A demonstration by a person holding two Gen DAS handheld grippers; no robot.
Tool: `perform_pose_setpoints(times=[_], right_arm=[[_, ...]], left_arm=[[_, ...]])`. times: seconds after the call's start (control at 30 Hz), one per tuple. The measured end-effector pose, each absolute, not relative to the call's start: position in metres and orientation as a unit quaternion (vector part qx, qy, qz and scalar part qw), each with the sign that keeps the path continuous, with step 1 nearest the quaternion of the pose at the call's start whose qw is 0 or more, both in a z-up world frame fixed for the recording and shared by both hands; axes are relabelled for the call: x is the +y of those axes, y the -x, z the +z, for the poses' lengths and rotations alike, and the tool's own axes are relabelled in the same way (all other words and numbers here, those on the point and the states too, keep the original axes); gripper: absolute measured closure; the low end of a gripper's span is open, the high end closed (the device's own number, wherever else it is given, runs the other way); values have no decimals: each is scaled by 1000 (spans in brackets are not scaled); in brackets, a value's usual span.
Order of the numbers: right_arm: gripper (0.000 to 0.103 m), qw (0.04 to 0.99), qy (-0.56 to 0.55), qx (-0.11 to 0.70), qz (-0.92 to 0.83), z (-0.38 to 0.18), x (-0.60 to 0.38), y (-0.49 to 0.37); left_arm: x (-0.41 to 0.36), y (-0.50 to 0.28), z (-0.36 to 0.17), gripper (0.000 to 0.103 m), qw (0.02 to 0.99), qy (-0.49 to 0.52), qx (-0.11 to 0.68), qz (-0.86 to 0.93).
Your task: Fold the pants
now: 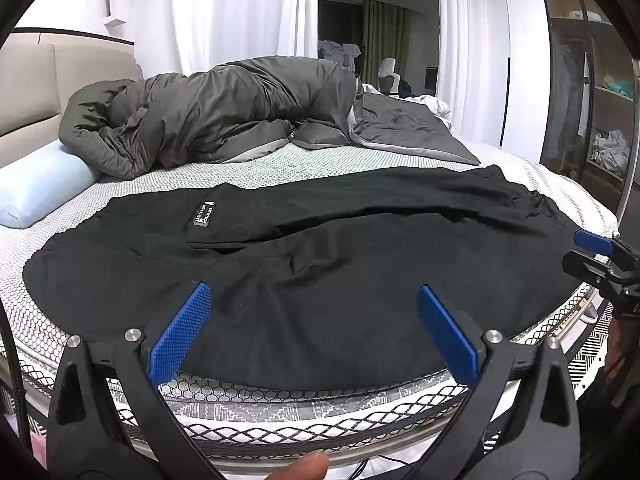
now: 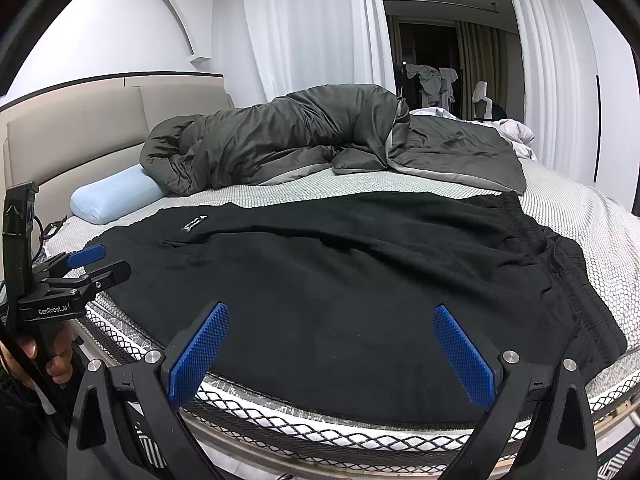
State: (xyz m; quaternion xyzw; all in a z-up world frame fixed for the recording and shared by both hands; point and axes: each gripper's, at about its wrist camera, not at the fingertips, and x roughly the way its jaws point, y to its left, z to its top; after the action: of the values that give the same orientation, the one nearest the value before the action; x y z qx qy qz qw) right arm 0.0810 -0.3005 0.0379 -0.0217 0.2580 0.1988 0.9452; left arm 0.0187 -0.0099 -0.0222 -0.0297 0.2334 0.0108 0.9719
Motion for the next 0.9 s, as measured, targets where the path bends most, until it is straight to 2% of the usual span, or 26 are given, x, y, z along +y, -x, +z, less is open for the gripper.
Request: perform_pose_setpoints(times=[0.57,0.9], right_arm=[[0,932,36,292,213,30,-287,-99],[0,922,76,306,227,47,-261,-143]], left_arm=[[-5,-28,-27,1,968,32,247,7],[-22,-69,-17,1,965,10,260,-17]])
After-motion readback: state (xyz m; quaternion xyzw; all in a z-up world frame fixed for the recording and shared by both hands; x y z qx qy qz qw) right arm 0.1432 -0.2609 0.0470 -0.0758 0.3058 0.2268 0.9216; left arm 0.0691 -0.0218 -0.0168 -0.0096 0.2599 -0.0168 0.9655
